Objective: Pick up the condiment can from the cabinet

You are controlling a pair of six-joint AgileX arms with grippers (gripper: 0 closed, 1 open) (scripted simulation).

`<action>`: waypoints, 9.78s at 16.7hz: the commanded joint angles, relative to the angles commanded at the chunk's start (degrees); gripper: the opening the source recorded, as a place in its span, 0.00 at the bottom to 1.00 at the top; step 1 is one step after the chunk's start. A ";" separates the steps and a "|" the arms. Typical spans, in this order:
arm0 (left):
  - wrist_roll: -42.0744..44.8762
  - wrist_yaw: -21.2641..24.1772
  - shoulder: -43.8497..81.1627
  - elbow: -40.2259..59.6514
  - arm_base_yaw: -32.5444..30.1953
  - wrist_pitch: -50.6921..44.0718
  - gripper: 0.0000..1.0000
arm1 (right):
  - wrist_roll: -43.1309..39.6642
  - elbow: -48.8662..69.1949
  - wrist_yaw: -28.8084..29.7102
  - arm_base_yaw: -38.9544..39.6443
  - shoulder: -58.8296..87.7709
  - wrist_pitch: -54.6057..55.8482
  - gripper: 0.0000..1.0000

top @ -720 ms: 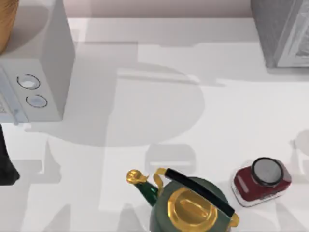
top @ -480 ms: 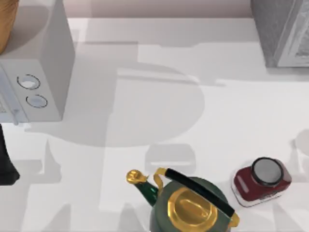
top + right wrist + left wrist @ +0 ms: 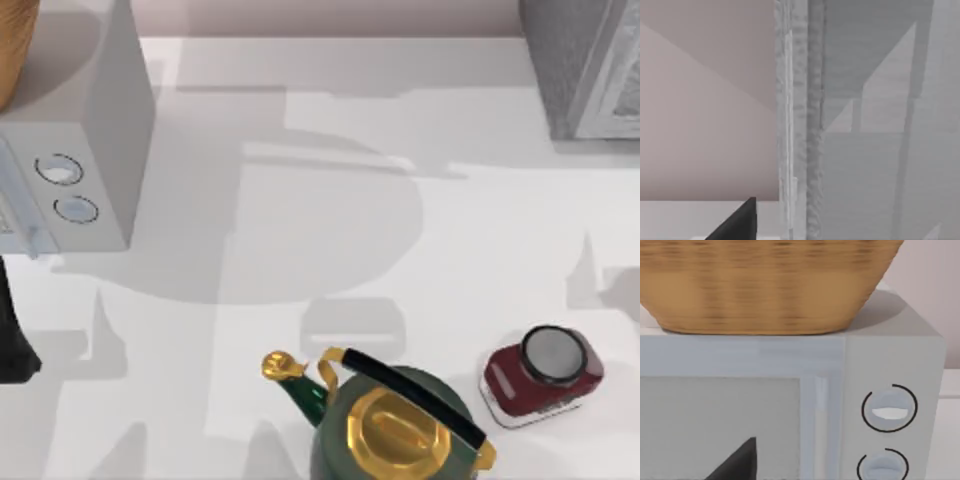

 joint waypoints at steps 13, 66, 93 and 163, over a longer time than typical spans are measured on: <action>0.00 0.00 0.00 0.00 0.00 0.00 1.00 | 0.40 58.18 6.66 6.12 44.48 -14.01 1.00; 0.00 0.00 0.00 0.00 0.00 0.00 1.00 | 0.93 91.50 17.16 15.62 77.10 -16.04 0.00; 0.00 0.00 0.00 0.00 0.00 0.00 1.00 | 1.27 85.71 34.01 32.81 52.51 -34.18 0.00; 0.00 0.00 0.00 0.00 0.00 0.00 1.00 | 0.53 -13.35 -37.35 -1.54 77.14 89.27 0.00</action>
